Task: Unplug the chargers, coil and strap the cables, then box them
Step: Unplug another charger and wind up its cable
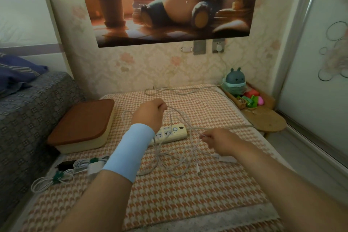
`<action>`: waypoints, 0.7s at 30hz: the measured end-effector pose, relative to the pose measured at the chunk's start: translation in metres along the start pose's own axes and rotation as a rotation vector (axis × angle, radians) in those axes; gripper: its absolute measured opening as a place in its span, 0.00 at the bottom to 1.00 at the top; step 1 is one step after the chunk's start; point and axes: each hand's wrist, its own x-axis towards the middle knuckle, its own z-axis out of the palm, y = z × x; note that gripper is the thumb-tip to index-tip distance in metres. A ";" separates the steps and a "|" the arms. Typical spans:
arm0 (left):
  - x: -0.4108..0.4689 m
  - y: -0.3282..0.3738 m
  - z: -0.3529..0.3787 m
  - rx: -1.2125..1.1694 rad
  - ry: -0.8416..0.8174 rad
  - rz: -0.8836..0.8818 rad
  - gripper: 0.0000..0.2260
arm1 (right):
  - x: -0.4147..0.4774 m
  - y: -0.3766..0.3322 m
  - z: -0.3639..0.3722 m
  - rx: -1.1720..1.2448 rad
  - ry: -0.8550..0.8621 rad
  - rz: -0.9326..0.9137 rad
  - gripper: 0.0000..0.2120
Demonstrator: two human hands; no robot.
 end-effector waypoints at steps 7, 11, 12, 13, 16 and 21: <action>0.010 -0.004 0.014 -0.020 -0.206 0.024 0.08 | 0.016 -0.014 0.027 -0.579 -0.164 0.008 0.16; 0.016 -0.023 0.003 -0.038 -0.160 0.004 0.06 | 0.030 -0.017 0.022 -0.442 -0.019 0.016 0.08; 0.017 -0.026 -0.002 -0.034 -0.129 0.006 0.06 | 0.033 -0.018 0.018 -0.355 0.057 0.021 0.07; 0.018 -0.030 -0.007 -0.023 -0.101 0.009 0.07 | 0.036 -0.018 0.013 -0.248 0.147 0.026 0.07; 0.016 -0.037 -0.023 0.056 -0.090 -0.041 0.08 | 0.044 -0.030 -0.004 0.087 0.396 -0.016 0.08; 0.009 -0.034 -0.046 0.034 -0.046 0.079 0.37 | 0.027 -0.087 -0.037 0.322 0.483 -0.316 0.11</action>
